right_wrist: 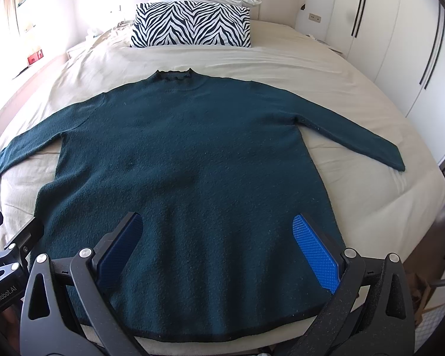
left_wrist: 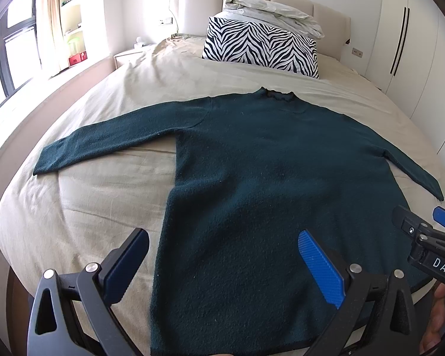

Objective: Fold small clothes

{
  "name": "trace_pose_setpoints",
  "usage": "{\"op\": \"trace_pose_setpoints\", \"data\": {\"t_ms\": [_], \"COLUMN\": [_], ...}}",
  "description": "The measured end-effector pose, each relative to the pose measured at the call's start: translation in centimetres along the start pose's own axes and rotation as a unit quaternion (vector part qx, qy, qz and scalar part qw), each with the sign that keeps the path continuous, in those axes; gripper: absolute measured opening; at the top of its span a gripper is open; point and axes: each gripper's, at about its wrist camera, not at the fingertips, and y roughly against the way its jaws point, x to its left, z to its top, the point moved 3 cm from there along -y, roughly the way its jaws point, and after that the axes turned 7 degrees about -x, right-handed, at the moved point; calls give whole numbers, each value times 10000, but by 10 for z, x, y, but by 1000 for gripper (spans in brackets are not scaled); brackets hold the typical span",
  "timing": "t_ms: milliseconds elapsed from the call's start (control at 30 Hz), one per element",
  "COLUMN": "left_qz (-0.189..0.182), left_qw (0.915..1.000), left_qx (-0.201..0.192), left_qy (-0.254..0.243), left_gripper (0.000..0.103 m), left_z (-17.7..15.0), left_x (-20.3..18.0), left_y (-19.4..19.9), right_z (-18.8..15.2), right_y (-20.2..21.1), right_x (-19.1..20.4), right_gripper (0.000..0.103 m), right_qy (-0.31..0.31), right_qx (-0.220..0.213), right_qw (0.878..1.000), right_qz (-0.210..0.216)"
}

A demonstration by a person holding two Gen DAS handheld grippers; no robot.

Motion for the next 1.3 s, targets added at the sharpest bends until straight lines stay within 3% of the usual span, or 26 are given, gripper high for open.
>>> {"op": "trace_pose_setpoints", "data": {"t_ms": [1300], "left_qz": [-21], "left_qw": [10000], "left_qx": [23], "left_qy": [26], "left_gripper": [103], "left_z": [-2], "left_x": [-3], "left_y": [1], "right_z": [-2], "right_y": [-5], "right_x": [9], "right_gripper": [103], "right_qy": [100], "right_qx": [64], "right_qw": [9999], "right_qz": [-1]}}
